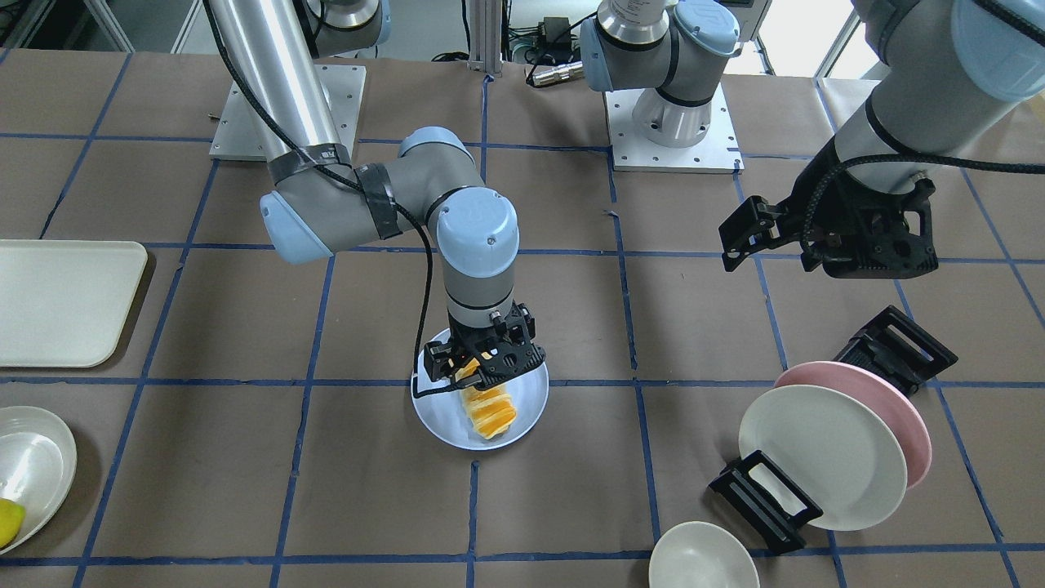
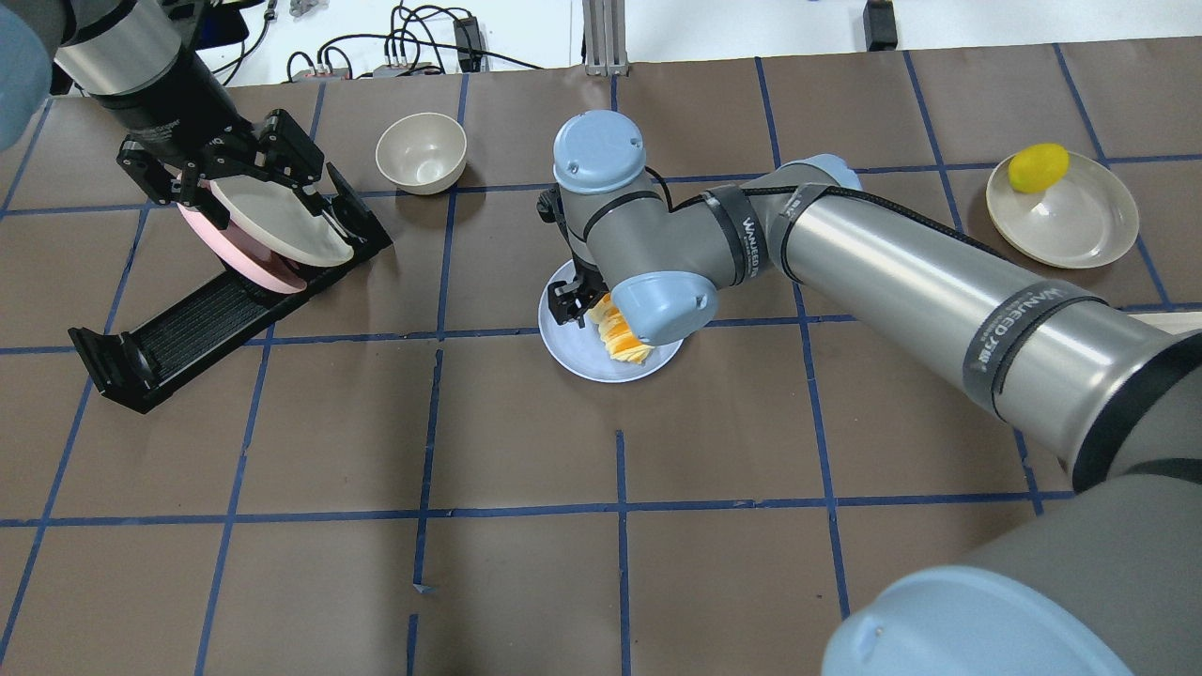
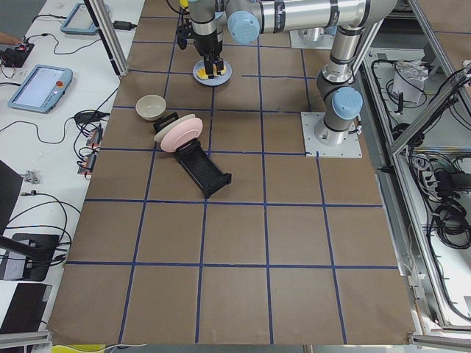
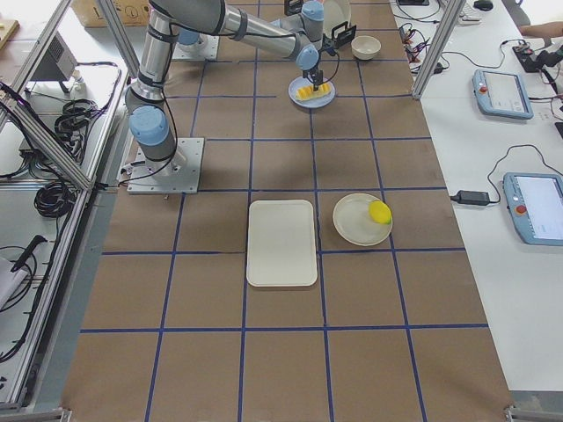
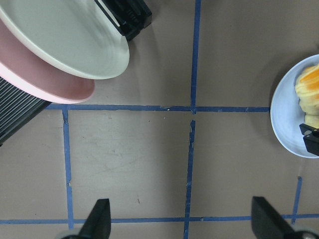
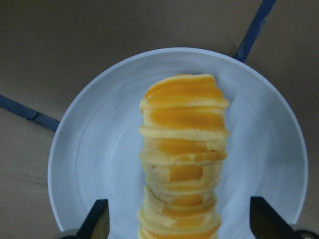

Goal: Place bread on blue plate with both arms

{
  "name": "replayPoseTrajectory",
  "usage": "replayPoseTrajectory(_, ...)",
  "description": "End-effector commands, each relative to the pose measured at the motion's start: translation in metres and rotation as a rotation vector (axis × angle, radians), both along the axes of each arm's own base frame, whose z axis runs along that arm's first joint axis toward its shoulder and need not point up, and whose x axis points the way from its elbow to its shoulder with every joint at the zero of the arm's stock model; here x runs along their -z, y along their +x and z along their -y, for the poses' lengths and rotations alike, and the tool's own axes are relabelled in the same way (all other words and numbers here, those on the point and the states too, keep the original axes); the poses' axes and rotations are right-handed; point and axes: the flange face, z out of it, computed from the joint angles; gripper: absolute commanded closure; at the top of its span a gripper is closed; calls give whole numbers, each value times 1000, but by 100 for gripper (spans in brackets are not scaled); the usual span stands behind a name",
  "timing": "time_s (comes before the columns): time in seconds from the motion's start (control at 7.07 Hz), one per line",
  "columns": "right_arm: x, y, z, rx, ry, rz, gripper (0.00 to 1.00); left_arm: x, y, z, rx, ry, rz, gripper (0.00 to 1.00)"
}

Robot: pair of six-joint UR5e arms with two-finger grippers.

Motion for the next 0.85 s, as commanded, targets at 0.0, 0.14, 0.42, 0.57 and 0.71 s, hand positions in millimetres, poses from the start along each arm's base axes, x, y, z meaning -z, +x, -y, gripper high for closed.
replayPoseTrajectory(0.0,-74,-46,4,63,-73,2,0,-2,0,-2,-6,-3,3,0)
replayPoseTrajectory(0.14,-106,-77,5,110,-72,-1,0,-5,-1,-4,-10,-7,2,0)
replayPoseTrajectory(0.42,-171,-155,-8,233,-50,-13,0,-7,-1,-5,-8,-12,6,0)
replayPoseTrajectory(0.57,-196,-191,-19,282,-24,-14,0,-7,-2,-6,-6,-10,7,0)
replayPoseTrajectory(0.71,-212,-216,-35,302,28,-21,0,-6,-6,-6,-5,-2,47,0)
